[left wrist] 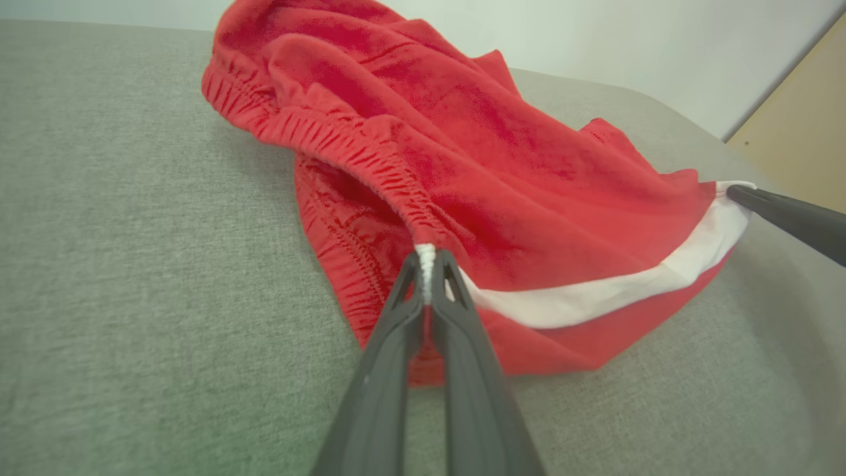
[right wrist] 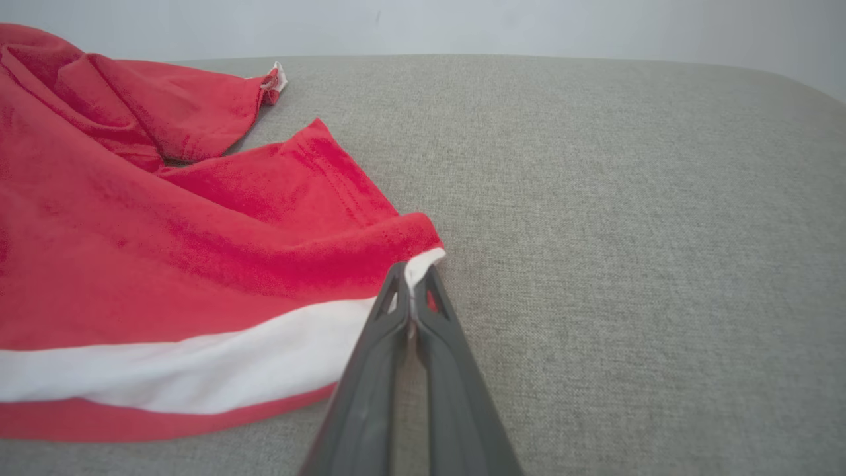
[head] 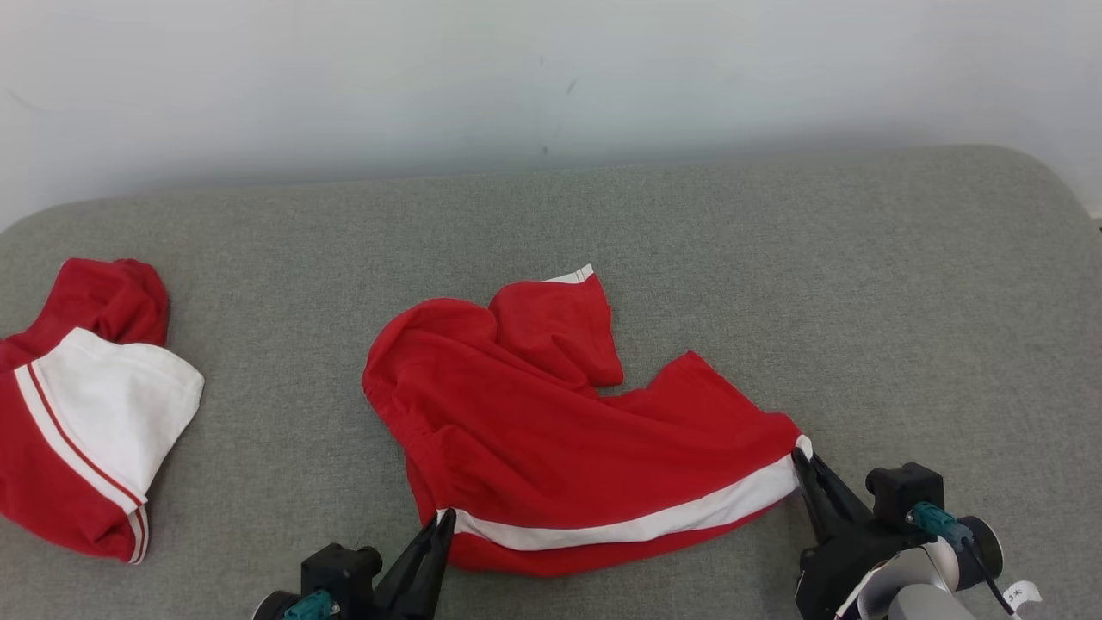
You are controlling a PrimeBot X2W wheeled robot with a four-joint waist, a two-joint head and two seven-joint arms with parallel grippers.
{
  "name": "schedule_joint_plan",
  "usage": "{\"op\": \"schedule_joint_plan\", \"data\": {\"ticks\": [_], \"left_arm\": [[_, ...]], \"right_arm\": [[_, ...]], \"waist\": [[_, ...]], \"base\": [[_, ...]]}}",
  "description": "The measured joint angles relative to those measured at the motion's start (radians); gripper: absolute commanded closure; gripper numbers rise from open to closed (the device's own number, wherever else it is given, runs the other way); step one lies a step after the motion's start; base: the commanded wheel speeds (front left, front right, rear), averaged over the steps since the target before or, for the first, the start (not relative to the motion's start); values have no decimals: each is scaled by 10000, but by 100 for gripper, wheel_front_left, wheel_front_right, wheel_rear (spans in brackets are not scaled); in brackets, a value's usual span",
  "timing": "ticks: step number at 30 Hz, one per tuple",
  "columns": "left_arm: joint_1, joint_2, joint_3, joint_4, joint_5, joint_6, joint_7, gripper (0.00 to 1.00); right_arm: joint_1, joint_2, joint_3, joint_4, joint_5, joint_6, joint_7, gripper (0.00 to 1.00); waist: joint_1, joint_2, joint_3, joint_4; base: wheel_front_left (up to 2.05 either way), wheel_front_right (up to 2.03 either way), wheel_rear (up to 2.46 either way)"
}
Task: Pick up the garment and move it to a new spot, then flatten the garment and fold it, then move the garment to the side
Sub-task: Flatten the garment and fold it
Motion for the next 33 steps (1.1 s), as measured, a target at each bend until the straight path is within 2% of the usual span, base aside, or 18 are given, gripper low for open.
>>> {"op": "schedule_joint_plan", "data": {"ticks": [9,15,24,28,29,33], "left_arm": [[208,305,487,-1337,366,0,0,100],[-1107,851,437,-1896,437,0,0,100],[-5642,2305,-59,-2261,-21,-2,719,100],[-7874,2673,-261,-2201,-602,-2,1337,100],[-9052,2823,-399,-2052,-895,-2,1526,100],[-11222,2907,-880,-1726,-1204,-2,1923,100]], "right_arm": [[529,-59,-42,-2050,407,0,-25,100],[-386,-268,209,-2638,851,0,-23,100],[-3674,-462,512,-2679,1494,0,115,100],[-5547,-552,506,-2583,2194,0,453,100],[-6577,-619,460,-2533,2621,0,650,100],[-8578,-924,658,-2443,2769,0,1047,100]], "waist": [[0,0,-57,-102],[0,0,175,-203],[1,0,1313,-300],[1,1,2108,-340],[3,1,2540,-362],[3,2,3410,-411]], "base": [[0,0,0],[0,0,0],[0,0,0],[0,0,0],[0,0,0],[0,0,0]]}}
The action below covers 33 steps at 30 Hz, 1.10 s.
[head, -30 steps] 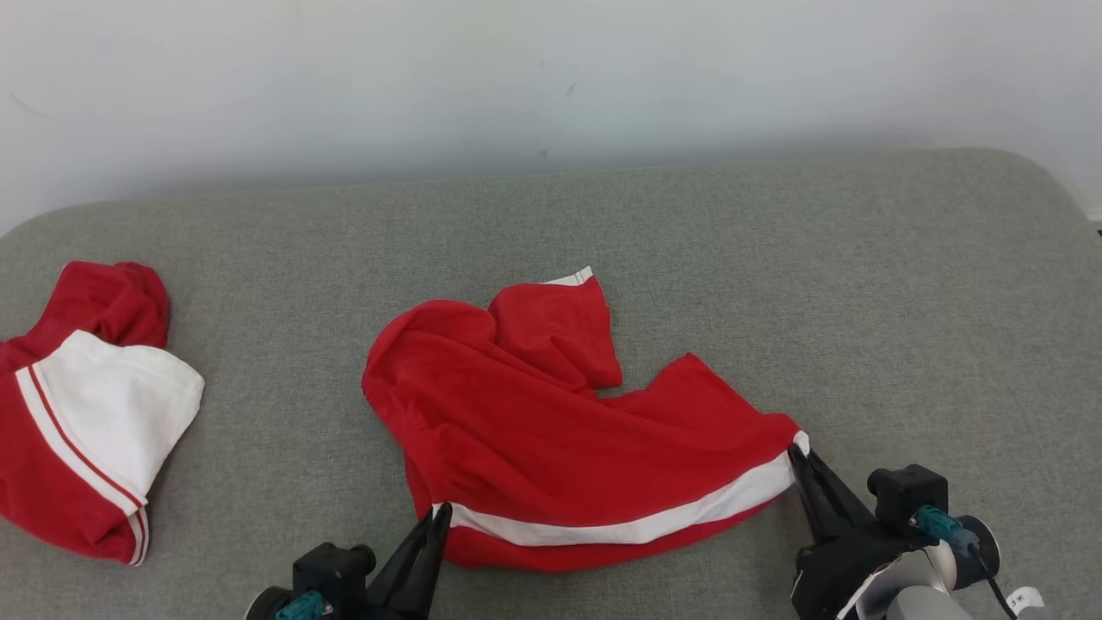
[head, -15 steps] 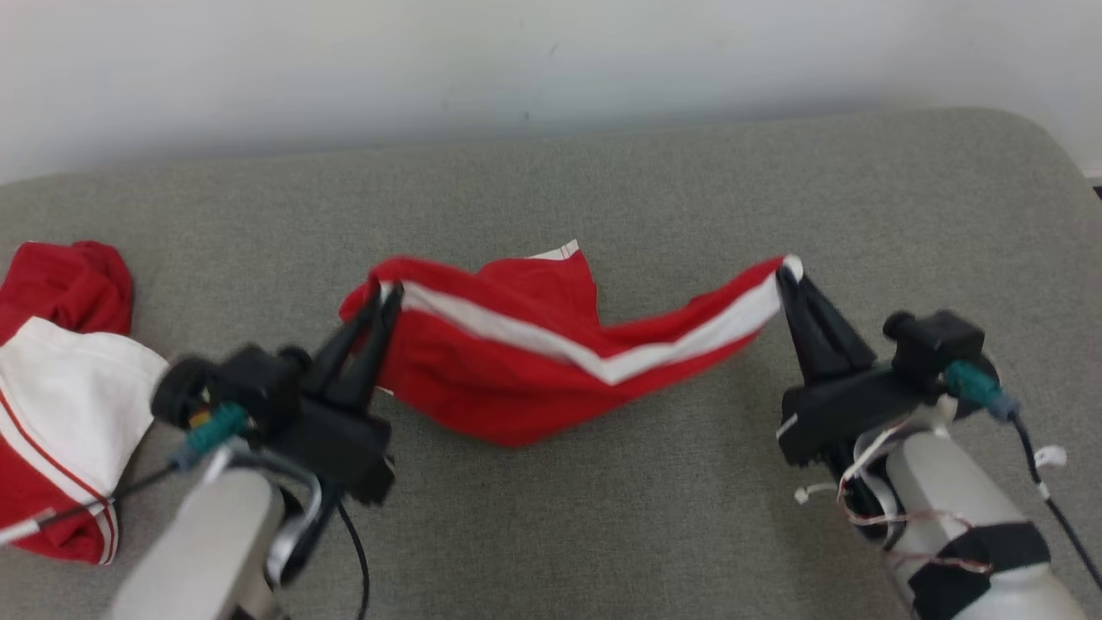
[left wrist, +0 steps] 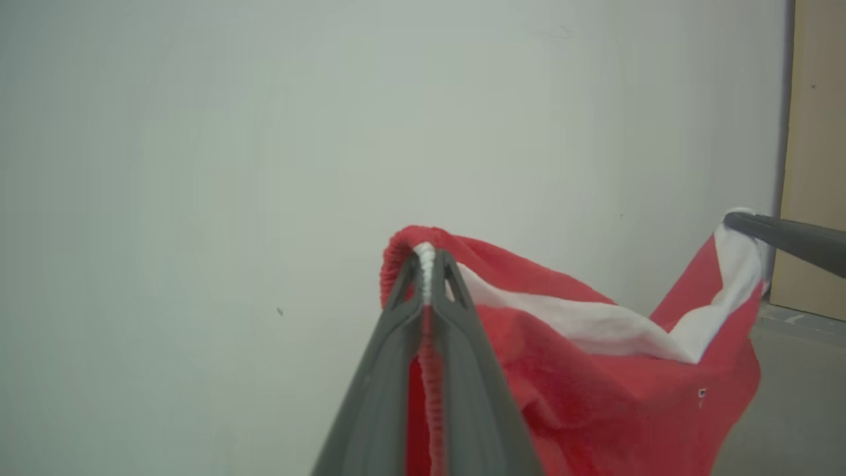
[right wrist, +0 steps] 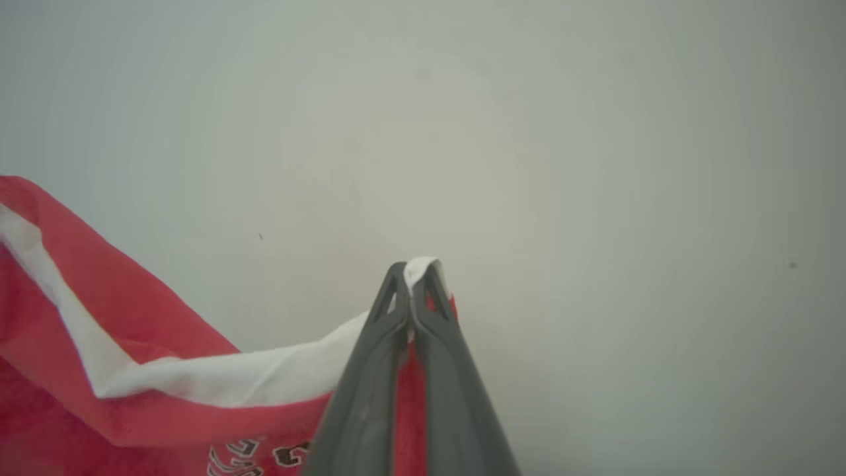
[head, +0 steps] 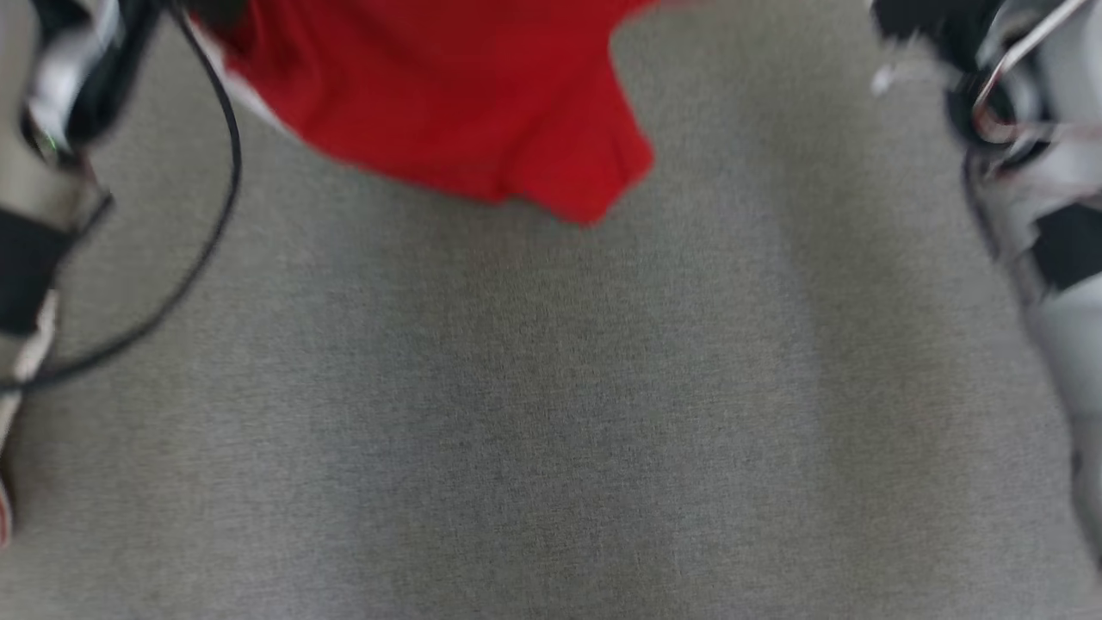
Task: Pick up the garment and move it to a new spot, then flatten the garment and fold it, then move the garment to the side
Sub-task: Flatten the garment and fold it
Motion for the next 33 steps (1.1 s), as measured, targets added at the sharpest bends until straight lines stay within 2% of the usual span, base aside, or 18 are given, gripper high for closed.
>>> {"op": "schedule_joint_plan", "data": {"ticks": [7,11,16,25,33], "left_arm": [[-3118,-107,-779,917,-662,0,104,100],[-4491,-282,-1170,1572,-1080,-2,56,100],[-5803,-397,-1797,2385,-1392,-2,-46,100],[-7295,-422,-2638,3373,-1975,-4,-556,100],[-7761,-295,-3615,3931,-2855,-4,-842,100]], "right_arm": [[-2896,-205,88,477,587,0,621,100],[-4305,-353,-244,1158,972,0,836,100],[-5777,-458,-144,1981,690,0,949,100],[-7450,-412,-13,3095,472,0,894,100],[-7961,-570,96,3891,458,0,594,100]], "waist": [[0,1,1337,-128],[0,1,1909,-231],[-1,1,2416,-388],[-4,0,2837,-660],[-4,-1,3172,-847]], "base": [[0,0,0],[0,0,0],[0,0,0],[0,0,0],[0,0,0]]}}
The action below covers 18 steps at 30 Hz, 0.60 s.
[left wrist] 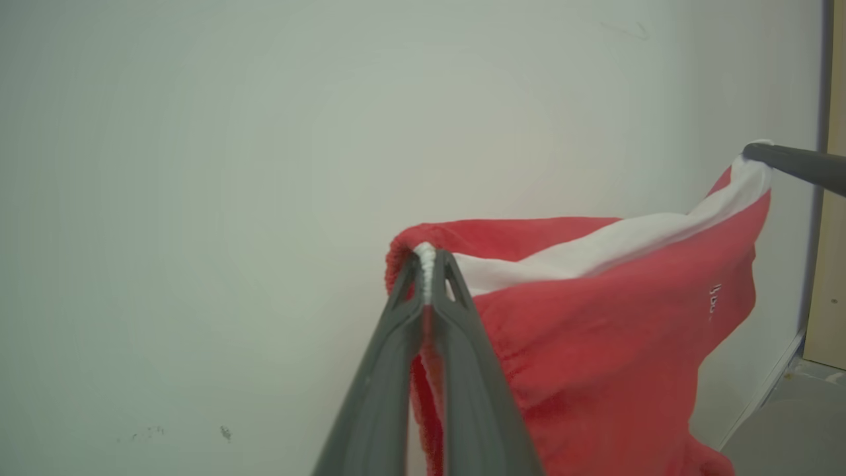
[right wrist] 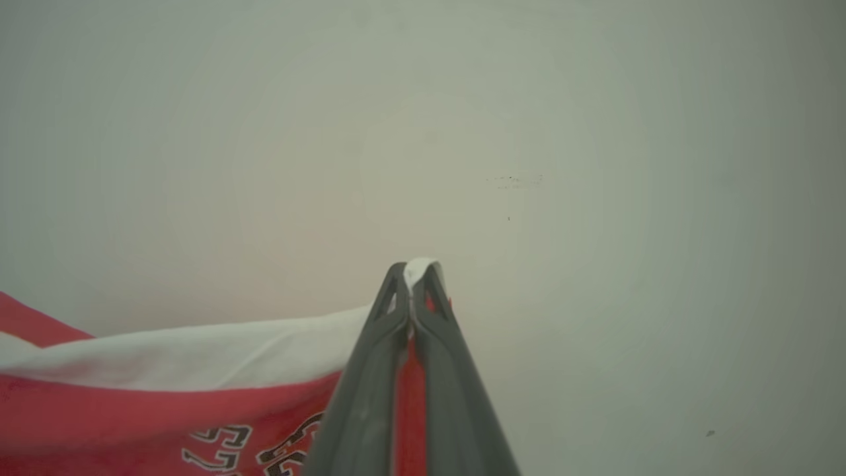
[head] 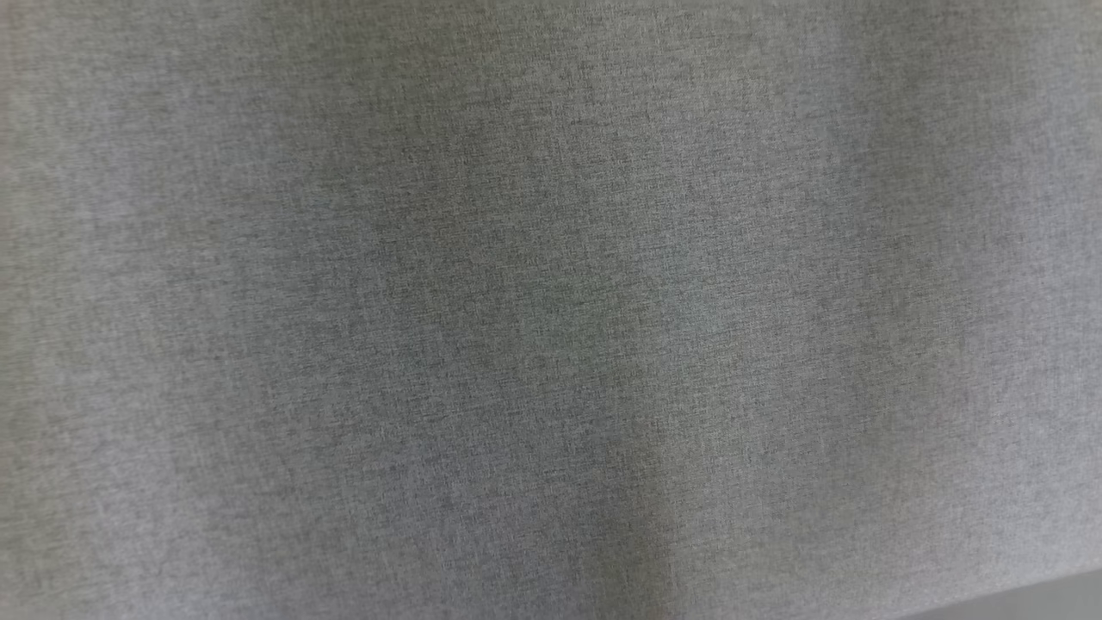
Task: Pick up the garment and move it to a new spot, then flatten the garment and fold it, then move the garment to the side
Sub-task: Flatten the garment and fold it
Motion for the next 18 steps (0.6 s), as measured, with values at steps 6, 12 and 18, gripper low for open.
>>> {"op": "schedule_joint_plan", "data": {"ticks": [6,12,18], "left_arm": [[-63,132,-640,134,-631,0,-393,100],[648,476,-1091,-173,-1193,0,-834,100],[2263,1055,-1064,-1034,-1728,0,-1041,100]], "right_arm": [[81,-2,303,134,192,0,-276,100],[745,-215,754,-236,531,0,-606,100],[2254,-451,1239,-1007,980,0,-957,100]], "waist": [[1,1,156,-73],[0,0,12,-57],[0,-2,-377,-54]], "base": [[0,0,0],[0,0,0],[0,0,0]]}}
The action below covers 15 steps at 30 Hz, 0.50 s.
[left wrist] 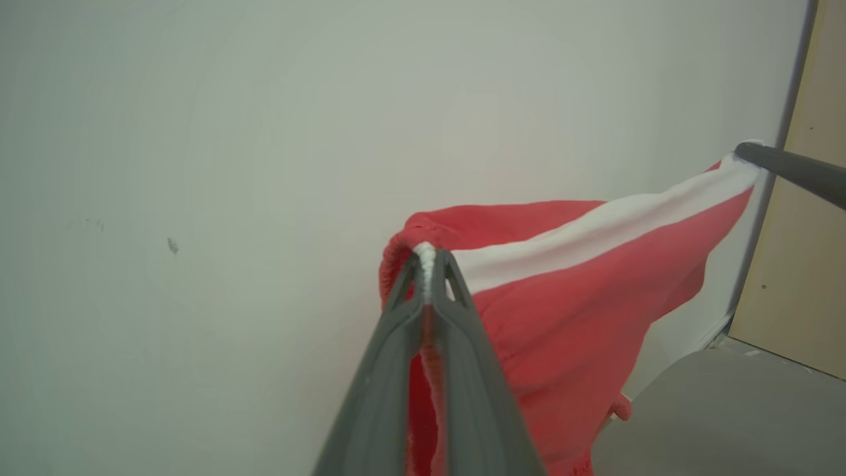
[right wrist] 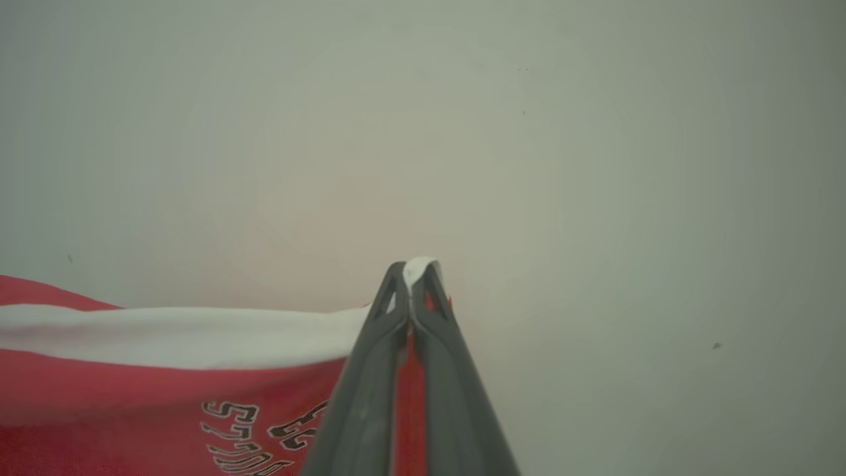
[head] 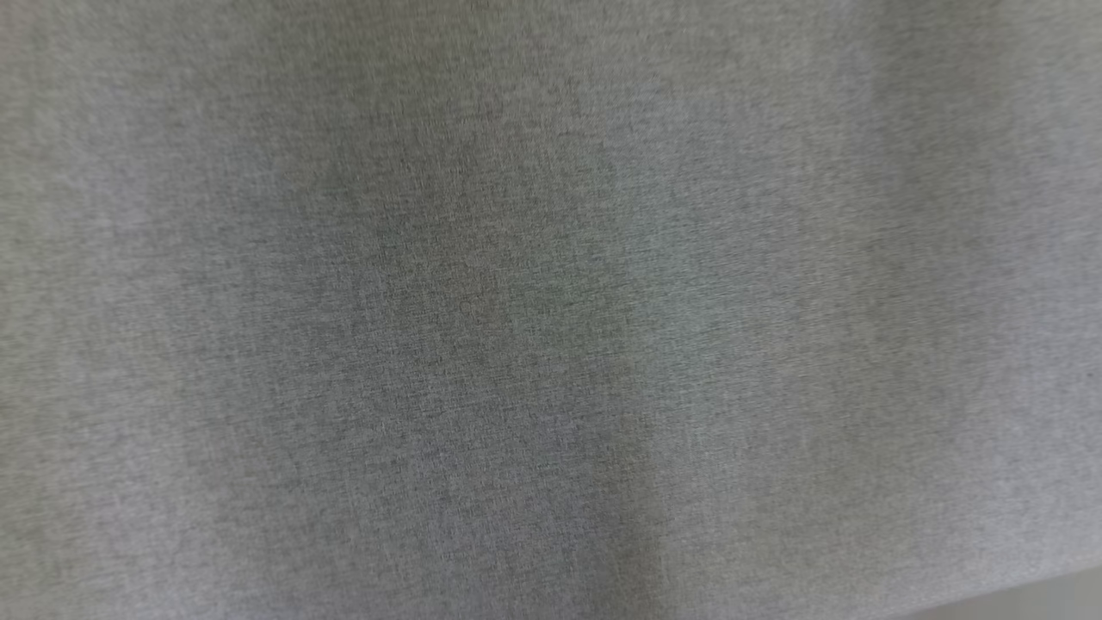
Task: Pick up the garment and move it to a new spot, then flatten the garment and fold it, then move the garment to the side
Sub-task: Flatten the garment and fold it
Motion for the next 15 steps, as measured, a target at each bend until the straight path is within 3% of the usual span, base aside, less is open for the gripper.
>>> {"op": "schedule_joint_plan", "data": {"ticks": [4,15], "left_arm": [[1534,380,497,-786,-52,2,-13,100],[7227,556,2688,-3962,872,1024,-38,100]], "right_arm": [[1492,-186,309,-755,357,0,-180,100],[6415,-796,244,-3206,581,0,-443,100]], "waist": [[0,1,-424,-15],[-3,-2,-1928,-49]], "base": [[0,0,0],[0,0,0]]}}
